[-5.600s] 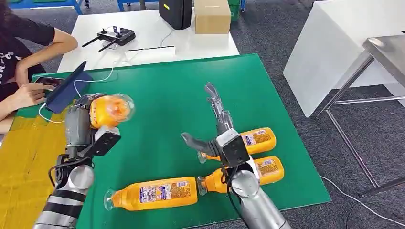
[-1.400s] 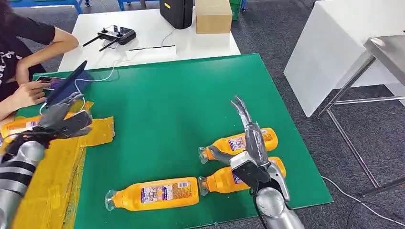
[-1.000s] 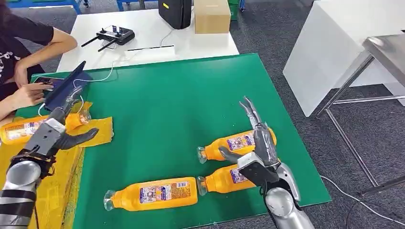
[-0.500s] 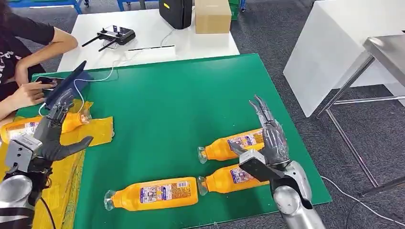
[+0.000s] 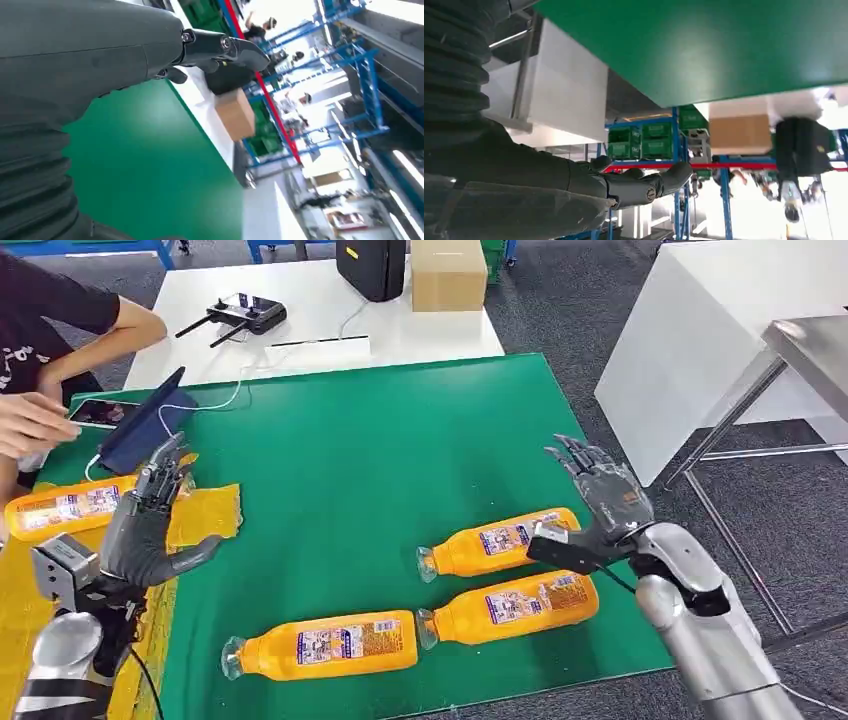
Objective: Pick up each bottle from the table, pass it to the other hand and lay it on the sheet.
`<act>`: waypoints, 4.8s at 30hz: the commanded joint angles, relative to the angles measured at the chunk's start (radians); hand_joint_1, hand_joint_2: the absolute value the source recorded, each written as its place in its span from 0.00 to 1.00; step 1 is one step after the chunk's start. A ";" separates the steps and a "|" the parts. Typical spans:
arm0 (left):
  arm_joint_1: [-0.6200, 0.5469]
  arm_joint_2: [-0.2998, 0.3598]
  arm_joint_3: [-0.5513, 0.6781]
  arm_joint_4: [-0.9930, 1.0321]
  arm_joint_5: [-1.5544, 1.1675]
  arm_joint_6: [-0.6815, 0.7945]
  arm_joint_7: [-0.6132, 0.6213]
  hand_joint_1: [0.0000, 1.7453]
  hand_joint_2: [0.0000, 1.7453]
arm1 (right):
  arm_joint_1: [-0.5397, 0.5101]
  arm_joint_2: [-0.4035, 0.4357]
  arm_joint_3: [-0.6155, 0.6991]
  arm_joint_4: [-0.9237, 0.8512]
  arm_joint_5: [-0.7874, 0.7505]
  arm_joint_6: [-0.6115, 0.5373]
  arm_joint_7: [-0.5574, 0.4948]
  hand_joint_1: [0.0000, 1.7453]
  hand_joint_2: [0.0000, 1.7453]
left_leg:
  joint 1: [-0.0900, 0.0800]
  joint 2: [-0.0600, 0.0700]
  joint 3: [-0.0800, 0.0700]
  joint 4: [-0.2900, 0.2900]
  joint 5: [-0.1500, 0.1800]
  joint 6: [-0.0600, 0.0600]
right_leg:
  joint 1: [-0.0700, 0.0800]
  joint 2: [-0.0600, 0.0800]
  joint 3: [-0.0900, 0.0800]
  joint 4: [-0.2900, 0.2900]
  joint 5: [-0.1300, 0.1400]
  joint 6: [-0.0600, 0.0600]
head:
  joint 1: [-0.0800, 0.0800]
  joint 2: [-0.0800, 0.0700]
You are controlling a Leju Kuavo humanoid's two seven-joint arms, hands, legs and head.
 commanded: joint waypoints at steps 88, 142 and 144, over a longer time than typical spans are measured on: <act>-0.148 -0.078 -0.149 0.190 0.046 -0.016 0.006 0.00 1.00 | -0.322 0.225 0.476 0.848 0.176 -0.120 0.059 0.84 1.00 | 0.005 -0.004 0.004 0.000 -0.001 -0.002 | 0.005 0.001 0.004 0.000 -0.001 -0.001 | 0.000 0.000; -0.264 -0.077 -0.467 0.256 -0.009 -0.040 0.096 0.00 1.00 | -0.055 0.573 -0.005 0.340 -0.405 -0.327 -0.118 0.99 1.00 | 0.004 -0.002 0.001 0.000 0.000 -0.002 | 0.004 0.001 0.000 0.001 -0.001 -0.001 | 0.000 0.000; -0.268 -0.077 -0.473 0.255 -0.004 -0.043 0.095 0.00 1.00 | -0.065 0.571 0.018 0.362 -0.374 -0.346 -0.115 0.96 1.00 | 0.005 -0.003 0.001 0.000 0.000 -0.002 | 0.004 0.001 0.001 0.001 -0.001 -0.001 | 0.001 0.000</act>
